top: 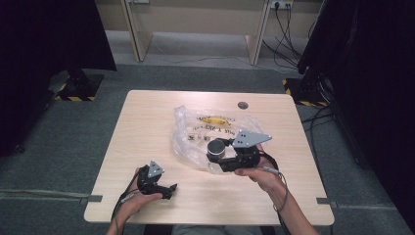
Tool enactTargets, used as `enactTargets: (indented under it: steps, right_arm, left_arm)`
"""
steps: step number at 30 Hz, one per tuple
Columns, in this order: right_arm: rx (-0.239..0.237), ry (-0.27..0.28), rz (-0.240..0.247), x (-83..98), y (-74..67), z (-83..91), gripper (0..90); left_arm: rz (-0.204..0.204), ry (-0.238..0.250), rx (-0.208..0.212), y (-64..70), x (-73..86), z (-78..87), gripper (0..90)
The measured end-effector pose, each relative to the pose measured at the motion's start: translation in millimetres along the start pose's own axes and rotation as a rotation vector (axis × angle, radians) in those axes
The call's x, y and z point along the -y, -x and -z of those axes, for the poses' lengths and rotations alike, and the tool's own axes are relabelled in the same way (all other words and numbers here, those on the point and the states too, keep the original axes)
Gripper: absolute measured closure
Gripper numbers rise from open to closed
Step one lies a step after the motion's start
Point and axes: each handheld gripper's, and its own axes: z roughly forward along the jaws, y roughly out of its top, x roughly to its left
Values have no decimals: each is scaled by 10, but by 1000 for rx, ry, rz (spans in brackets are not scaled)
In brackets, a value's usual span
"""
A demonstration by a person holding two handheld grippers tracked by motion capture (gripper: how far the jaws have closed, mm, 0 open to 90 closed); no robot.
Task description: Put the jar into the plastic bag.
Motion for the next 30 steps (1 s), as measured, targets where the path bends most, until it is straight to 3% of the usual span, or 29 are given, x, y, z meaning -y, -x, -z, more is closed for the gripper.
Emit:
enactTargets:
  steps: [10,15,30]
  right_arm:
    - [29,1,-15,-162,133,-48,372]
    - [55,-3,-42,-224,267,-111,373]
    - [147,-26,-107,-253,608,-326,373]
  left_arm:
    - [1,0,0,0,0,0,12]
    - [1,0,0,0,0,0,12]
    - [1,0,0,0,0,0,12]
